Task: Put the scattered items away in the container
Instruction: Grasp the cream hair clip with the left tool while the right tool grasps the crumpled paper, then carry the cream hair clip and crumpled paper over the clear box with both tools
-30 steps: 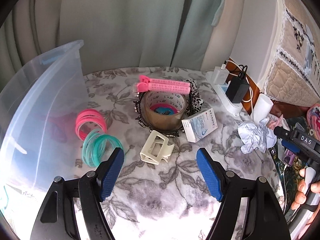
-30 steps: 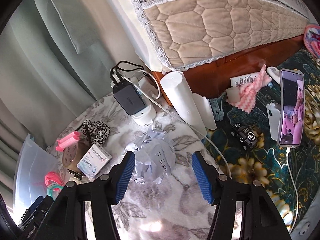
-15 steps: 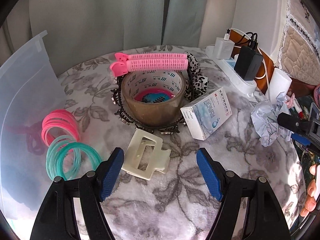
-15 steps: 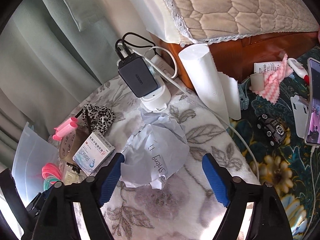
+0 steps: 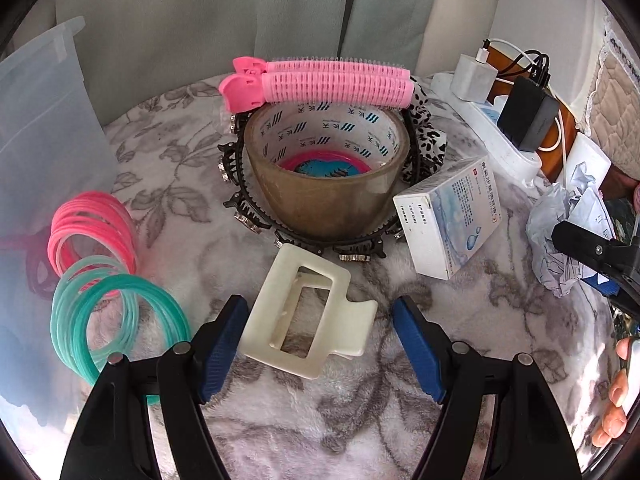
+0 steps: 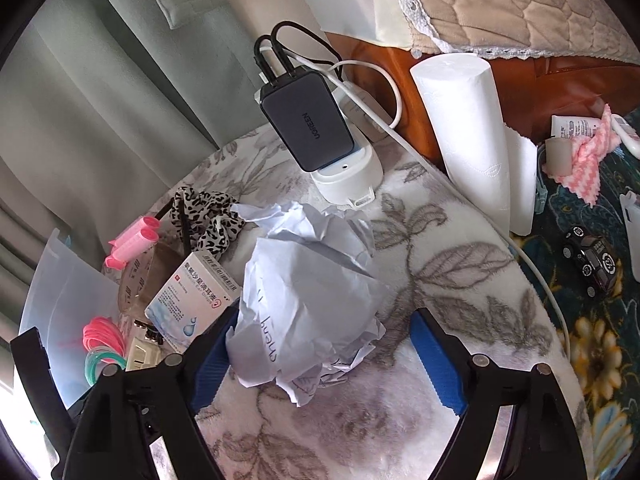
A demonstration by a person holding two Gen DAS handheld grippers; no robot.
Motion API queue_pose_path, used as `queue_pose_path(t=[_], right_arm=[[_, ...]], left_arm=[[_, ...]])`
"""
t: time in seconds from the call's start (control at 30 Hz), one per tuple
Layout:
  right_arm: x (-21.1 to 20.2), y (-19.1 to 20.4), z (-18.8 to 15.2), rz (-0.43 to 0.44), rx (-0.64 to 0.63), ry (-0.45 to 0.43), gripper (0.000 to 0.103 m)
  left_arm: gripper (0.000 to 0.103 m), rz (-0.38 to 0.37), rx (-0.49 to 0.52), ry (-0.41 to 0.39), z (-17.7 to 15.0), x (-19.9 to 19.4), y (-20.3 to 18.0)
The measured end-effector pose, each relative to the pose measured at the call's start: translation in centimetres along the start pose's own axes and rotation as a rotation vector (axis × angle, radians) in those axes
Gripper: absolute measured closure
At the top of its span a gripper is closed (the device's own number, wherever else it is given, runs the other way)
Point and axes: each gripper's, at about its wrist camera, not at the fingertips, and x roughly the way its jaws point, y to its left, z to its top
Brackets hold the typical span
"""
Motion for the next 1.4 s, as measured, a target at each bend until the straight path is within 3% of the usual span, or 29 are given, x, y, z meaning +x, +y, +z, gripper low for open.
queue_pose_path(t=[0.3,0.47,0.57,0.73,1.13,1.4], right_arm=[[-0.1,0.0,0.4,-0.007,0.006,-0.001,0.016],[-0.6,-0.2,0.5,-0.016,0.017,-0.008,0.018],[-1.0,-0.2,0.5,-0.018,0.026,-0.011,0.023],[-1.5,-0.1,0.4,-0.022,0.031,-0.007,0.033],[-3.3,0.6,0.3,-0.015,0.017,-0.023,0.037],[-6.5,2.5,0.4,0.009,-0.032,-0.087,0.037]], left_arm=[[0.028,0.016,-0.005,-0.015,0.0,-0.1,0.1],[0.048,0.013,-0.004,-0.014,-0.2,-0.5,0.3],[0.052,0.011,-0.015,-0.007,-0.3,-0.7,0.5],[0.052,0.012,-0.034,0.002,-0.9,-1.2,0.9],[0.053,-0.003,-0.074,-0.02,-2.3,-3.7,1.8],[0.053,-0.03,-0.097,-0.094,-2.1,-7.3,2.4]])
